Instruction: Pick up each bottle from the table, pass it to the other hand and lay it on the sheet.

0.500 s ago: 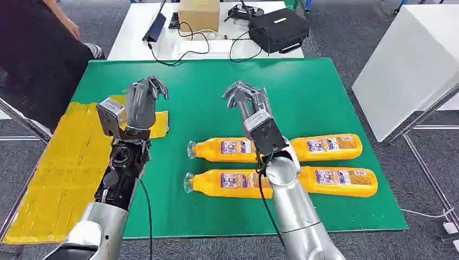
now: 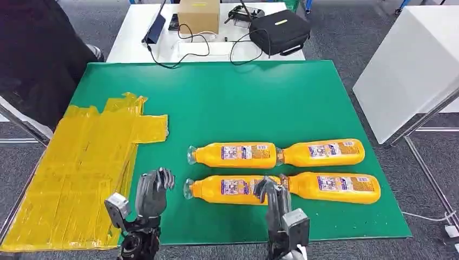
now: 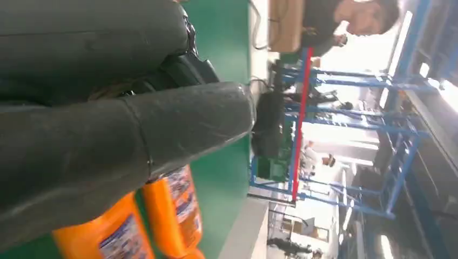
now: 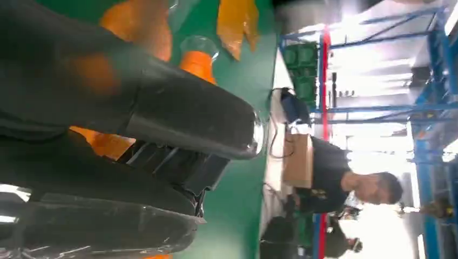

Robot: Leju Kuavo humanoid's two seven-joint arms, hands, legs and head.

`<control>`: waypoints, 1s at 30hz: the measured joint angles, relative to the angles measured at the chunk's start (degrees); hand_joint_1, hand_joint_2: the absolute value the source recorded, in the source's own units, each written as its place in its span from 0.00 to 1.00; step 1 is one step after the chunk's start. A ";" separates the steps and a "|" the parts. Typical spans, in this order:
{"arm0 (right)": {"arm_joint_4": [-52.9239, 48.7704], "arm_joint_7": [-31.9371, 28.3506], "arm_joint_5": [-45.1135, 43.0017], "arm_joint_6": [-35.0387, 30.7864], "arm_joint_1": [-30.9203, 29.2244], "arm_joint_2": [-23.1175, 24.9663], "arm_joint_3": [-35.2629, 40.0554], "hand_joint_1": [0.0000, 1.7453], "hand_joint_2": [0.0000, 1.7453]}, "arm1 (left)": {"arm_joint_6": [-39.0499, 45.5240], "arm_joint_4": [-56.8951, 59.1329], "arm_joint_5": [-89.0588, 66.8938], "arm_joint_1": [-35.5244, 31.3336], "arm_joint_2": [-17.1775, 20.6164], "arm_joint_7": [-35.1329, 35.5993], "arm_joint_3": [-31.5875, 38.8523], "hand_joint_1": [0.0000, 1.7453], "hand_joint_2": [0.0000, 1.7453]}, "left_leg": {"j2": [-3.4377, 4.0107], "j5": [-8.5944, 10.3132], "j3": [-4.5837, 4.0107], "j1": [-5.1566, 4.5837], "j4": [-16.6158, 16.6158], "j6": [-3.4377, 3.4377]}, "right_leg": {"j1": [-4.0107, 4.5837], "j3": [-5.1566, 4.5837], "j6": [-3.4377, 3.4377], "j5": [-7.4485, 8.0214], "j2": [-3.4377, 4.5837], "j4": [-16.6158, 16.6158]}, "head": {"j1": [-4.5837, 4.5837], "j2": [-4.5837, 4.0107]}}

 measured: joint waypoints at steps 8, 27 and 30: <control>-3.74 -0.04 -2.28 0.63 1.43 -2.25 4.81 0.00 0.00 | 2.39 -2.21 -1.61 3.82 0.63 0.00 -2.69 0.00 0.00 | 0.00 0.05 0.04 0.01 -0.02 0.02 | 0.00 0.03 0.00 0.00 0.01 0.00 | 0.00 0.00; -2.95 -0.07 5.92 -4.46 2.55 -4.44 6.95 0.00 1.00 | 7.48 -3.91 -3.21 5.30 1.27 0.00 -4.70 0.00 0.00 | -0.02 0.05 0.05 -0.01 -0.01 0.02 | -0.01 0.05 0.00 0.01 -0.01 0.00 | -0.02 0.00; -2.95 -0.07 6.25 -4.59 3.01 -4.96 6.41 0.00 1.00 | 7.52 -3.72 -3.19 5.31 1.27 0.00 -4.70 0.00 0.00 | -0.01 0.05 0.05 -0.01 -0.01 0.02 | -0.02 0.05 0.00 0.01 0.00 0.00 | 0.00 0.00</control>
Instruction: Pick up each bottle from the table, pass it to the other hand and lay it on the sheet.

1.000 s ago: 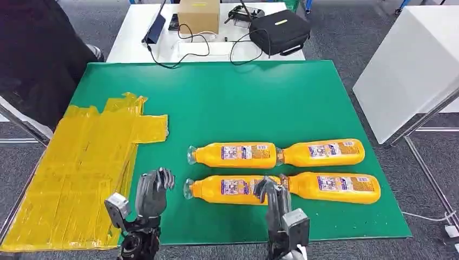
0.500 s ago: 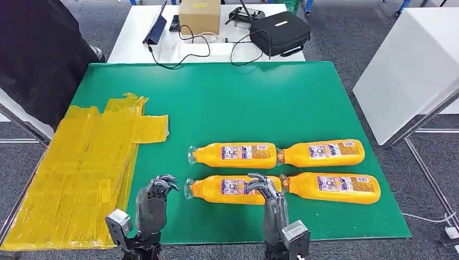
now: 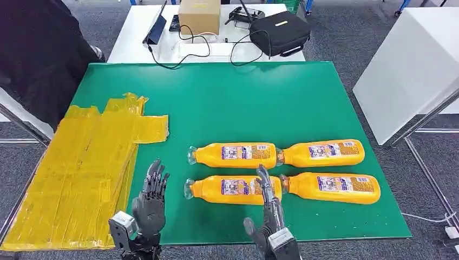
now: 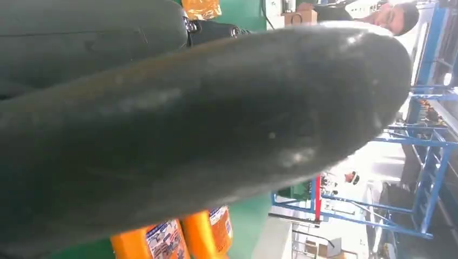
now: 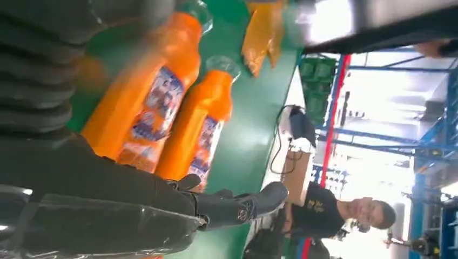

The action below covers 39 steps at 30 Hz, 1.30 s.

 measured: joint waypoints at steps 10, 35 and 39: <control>1.50 3.27 21.16 -1.81 0.92 0.20 -4.24 0.00 1.00 | -0.66 0.94 0.17 -0.18 -0.09 0.00 0.09 0.00 0.00 | 0.00 0.01 0.01 0.01 0.00 0.00 | 0.01 0.01 0.00 0.00 0.00 0.00 | 0.02 0.00; 12.83 14.14 45.24 -6.60 -7.55 5.86 -5.16 0.00 1.00 | -0.68 5.77 -0.52 -3.93 -0.76 0.00 -1.05 0.00 0.00 | 0.00 0.04 0.08 0.01 0.00 -0.01 | 0.01 0.07 0.00 0.02 0.00 0.01 | 0.00 0.00; 11.82 12.17 44.34 -7.39 -7.35 6.08 -5.18 0.00 1.00 | -0.68 6.30 -0.52 -4.20 -0.77 0.00 -1.07 0.00 0.00 | -0.01 0.04 0.08 0.01 0.01 -0.01 | 0.00 0.06 0.00 0.02 -0.01 0.01 | 0.00 0.00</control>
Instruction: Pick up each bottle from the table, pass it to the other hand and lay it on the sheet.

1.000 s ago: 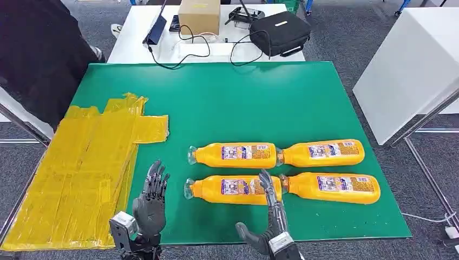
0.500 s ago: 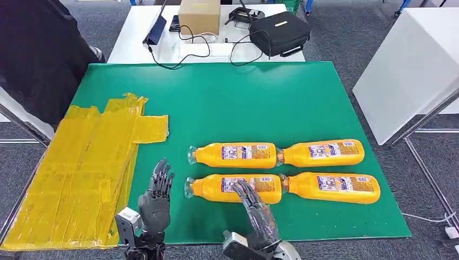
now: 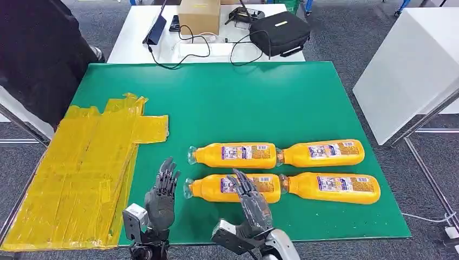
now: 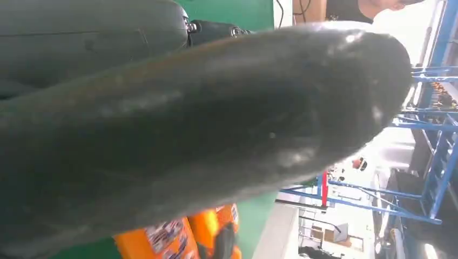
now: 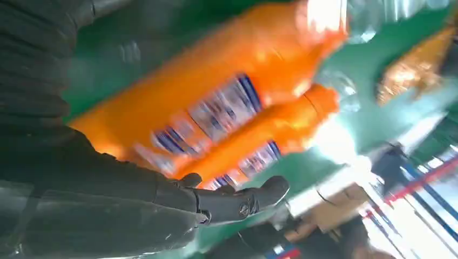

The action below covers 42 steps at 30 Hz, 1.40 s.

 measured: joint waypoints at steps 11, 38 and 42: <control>-16.65 -3.10 -0.54 6.01 4.03 0.48 -0.09 0.00 1.00 | 0.22 2.16 -0.17 -1.27 -0.02 0.00 0.00 0.00 0.00 | 0.01 -0.01 0.02 0.00 0.00 0.00 | 0.00 0.00 0.00 0.00 0.01 0.00 | 0.00 0.00; -10.66 3.66 12.48 7.74 0.54 -0.72 -3.93 0.00 1.00 | 1.70 2.62 -1.95 -1.58 -0.20 0.00 -0.57 0.00 0.00 | 0.00 0.00 -0.01 0.00 0.00 0.00 | 0.00 0.02 0.00 0.00 0.00 0.00 | 0.00 0.00; -9.35 3.79 12.46 8.55 -0.10 -0.72 -3.93 0.00 1.00 | 1.44 2.56 -1.60 -1.58 -0.20 0.00 -0.52 0.00 0.00 | 0.00 0.00 -0.01 0.00 0.00 0.00 | 0.00 0.02 0.00 0.00 0.00 0.00 | 0.02 0.00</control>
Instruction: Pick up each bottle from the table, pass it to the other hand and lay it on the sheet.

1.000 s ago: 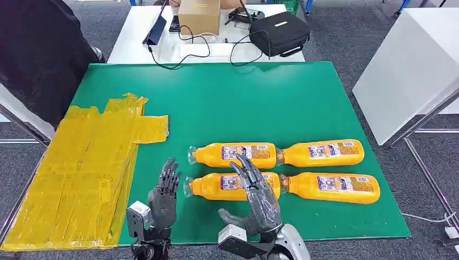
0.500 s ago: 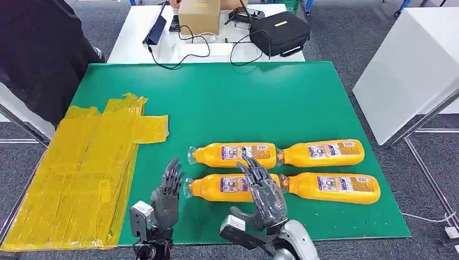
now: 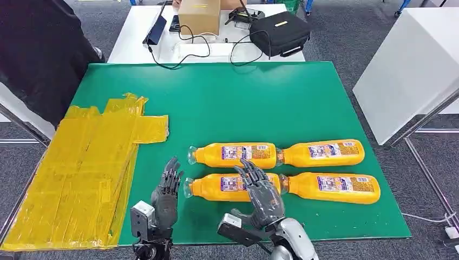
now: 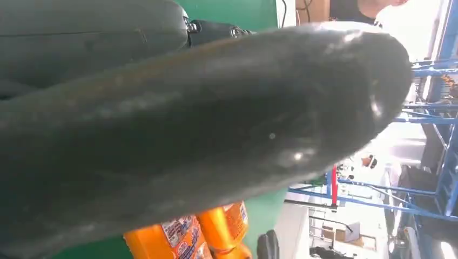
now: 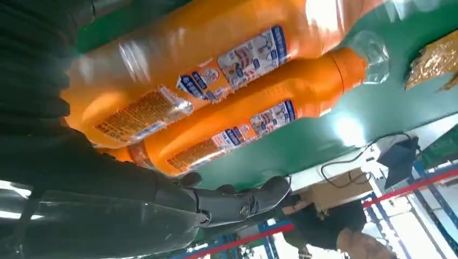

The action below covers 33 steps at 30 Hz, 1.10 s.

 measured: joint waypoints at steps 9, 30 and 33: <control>3.12 2.60 2.16 1.40 -1.29 0.02 0.07 0.00 1.00 | -0.02 -0.22 0.26 0.14 0.00 0.00 0.02 0.00 0.00 | 0.00 0.00 0.00 0.00 0.00 0.00 | 0.00 0.00 0.00 0.00 0.00 0.00 | 0.00 0.00; 13.90 11.45 11.91 3.28 -7.63 -0.15 -0.26 0.00 1.00 | -2.12 -0.04 0.24 -0.53 -0.20 0.00 -0.94 0.00 0.00 | 0.01 0.00 0.31 0.00 0.00 0.00 | 0.00 0.26 0.00 0.00 0.01 -0.01 | -0.02 0.00; 15.89 11.52 11.85 4.09 -8.97 -0.17 -0.26 0.00 1.00 | -2.30 0.46 0.24 -1.29 -0.28 0.00 -1.57 0.00 0.00 | 0.02 -0.04 0.56 0.00 -0.01 0.00 | 0.00 0.47 0.00 -0.02 0.02 -0.03 | -0.02 0.00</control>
